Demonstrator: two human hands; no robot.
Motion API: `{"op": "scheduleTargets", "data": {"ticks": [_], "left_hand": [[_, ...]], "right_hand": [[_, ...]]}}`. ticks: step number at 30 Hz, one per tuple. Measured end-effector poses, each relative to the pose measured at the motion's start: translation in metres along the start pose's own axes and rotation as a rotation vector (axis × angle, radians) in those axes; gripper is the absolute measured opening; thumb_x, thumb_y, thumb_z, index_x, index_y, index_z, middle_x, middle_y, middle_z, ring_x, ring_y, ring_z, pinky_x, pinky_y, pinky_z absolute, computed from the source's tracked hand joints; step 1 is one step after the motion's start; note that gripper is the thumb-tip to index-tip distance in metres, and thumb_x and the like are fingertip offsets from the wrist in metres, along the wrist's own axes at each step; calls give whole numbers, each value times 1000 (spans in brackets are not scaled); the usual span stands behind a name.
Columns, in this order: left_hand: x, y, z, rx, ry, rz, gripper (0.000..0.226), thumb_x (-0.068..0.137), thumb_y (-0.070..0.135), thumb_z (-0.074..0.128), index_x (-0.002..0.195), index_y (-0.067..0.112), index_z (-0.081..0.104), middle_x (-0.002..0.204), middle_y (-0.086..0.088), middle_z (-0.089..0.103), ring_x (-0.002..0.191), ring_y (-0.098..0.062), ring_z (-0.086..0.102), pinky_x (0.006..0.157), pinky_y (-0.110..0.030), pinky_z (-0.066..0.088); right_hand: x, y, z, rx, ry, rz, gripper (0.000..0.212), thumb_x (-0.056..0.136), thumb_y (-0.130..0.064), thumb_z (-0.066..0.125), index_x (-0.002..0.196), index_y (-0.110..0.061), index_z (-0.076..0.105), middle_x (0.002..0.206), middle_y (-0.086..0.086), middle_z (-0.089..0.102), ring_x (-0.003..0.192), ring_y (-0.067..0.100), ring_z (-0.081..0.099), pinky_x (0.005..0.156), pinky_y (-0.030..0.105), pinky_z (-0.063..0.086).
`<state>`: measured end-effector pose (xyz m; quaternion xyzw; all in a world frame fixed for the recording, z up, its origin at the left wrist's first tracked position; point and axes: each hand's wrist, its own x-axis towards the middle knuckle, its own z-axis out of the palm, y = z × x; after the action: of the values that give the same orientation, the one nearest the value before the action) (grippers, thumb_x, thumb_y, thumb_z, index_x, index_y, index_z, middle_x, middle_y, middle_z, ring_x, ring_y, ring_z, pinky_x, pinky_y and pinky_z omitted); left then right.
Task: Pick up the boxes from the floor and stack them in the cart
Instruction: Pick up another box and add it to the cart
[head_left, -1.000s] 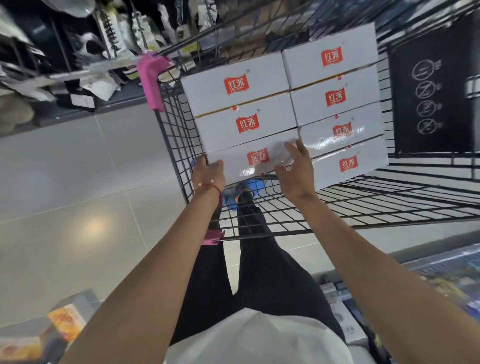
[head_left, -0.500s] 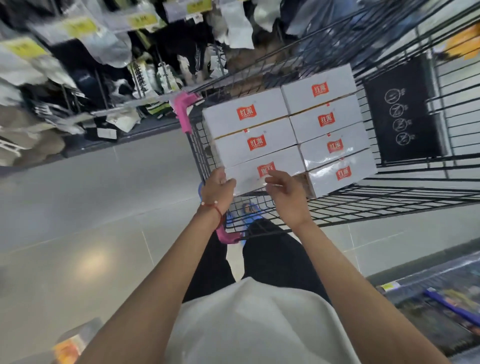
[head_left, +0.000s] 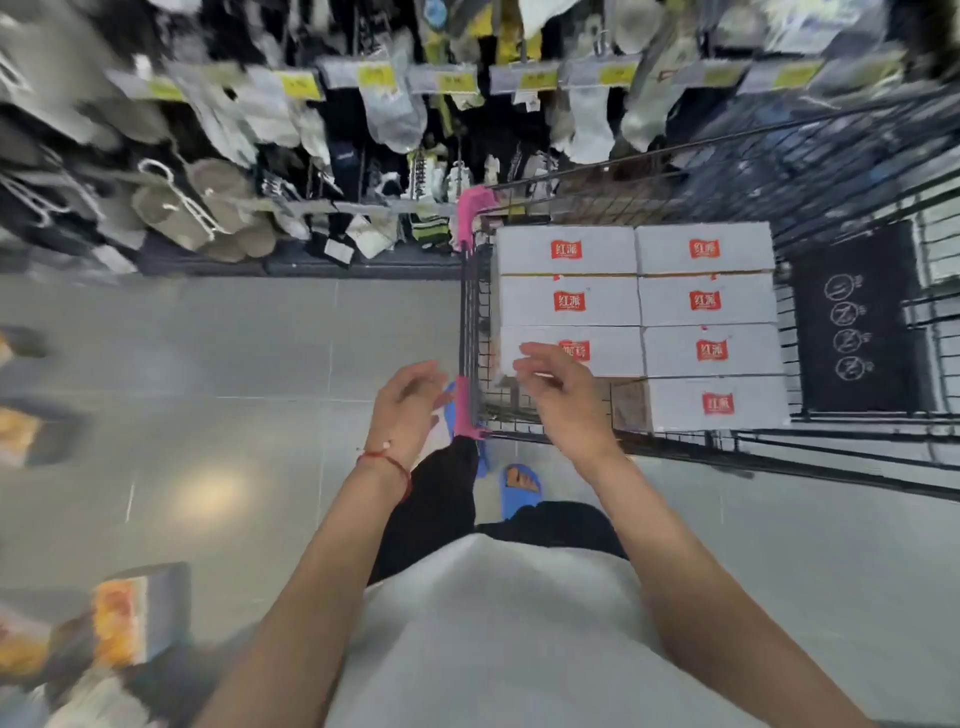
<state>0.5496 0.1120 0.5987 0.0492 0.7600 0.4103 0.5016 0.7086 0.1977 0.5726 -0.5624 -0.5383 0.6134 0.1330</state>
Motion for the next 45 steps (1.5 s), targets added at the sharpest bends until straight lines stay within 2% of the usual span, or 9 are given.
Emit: {"op": "scheduleTargets", "data": {"ticks": [5,9,11,15,18,24,35,40,45], "left_hand": [[-48,-16,-29,-91,42,32,17,100,12,56,114,18,63,116,-6,66,98,-20,65,87,-28,48],[-75,-21,-58,-126,70,88,24,101,14,55,123,17,62,122,-3,66,110,-22,64,94,-32,44],[-85,-25,-73,-170,100,110,23,101,10,54,121,17,61,119,-4,64,107,-22,62,88,-29,44],[-98,-41,-114,-272,197,116,26,99,5,54,122,15,61,120,-4,65,111,-25,62,89,-31,46],[-110,-60,-156,-350,284,104,28,94,11,61,122,15,64,124,-4,67,118,-28,63,102,-42,46],[-119,-92,-256,-495,442,109,22,101,9,51,119,15,63,115,-3,68,100,-18,65,91,-34,45],[-128,-156,-451,-575,606,97,23,102,12,50,117,21,64,111,7,70,98,-12,68,95,-35,49],[-117,-172,-514,-646,679,69,22,102,13,50,116,23,64,114,5,70,104,-15,68,97,-37,49],[-91,-169,-574,-698,729,31,22,102,14,49,116,23,64,114,5,70,106,-17,68,94,-34,49]], "right_hand": [[-33,-14,23,-46,-164,-55,29,104,-4,56,130,-11,64,109,-4,68,79,-12,65,68,1,45],[-54,-26,51,-116,-303,-107,29,103,-9,60,130,-16,65,112,-7,70,100,8,67,99,29,54],[-60,-32,67,-148,-354,-118,28,103,-14,61,130,-19,65,118,-4,70,102,9,65,98,36,55],[-69,-48,107,-204,-438,-153,29,103,-12,61,131,-19,65,119,-5,72,96,6,64,77,19,47],[-78,-58,149,-243,-501,-168,30,101,-5,62,129,-15,65,117,2,72,101,9,64,84,14,48],[-101,-79,251,-237,-560,-154,27,99,1,60,119,-16,65,110,6,69,86,3,62,75,7,45],[-163,-108,446,-235,-608,-83,25,98,-7,61,115,-24,68,109,-4,76,105,14,68,96,33,51],[-172,-125,516,-267,-658,-69,25,99,-8,59,118,-20,69,113,0,76,102,13,69,98,34,52],[-155,-144,598,-274,-693,-35,23,99,-5,59,113,-20,69,109,0,77,99,12,70,88,27,56]]}}
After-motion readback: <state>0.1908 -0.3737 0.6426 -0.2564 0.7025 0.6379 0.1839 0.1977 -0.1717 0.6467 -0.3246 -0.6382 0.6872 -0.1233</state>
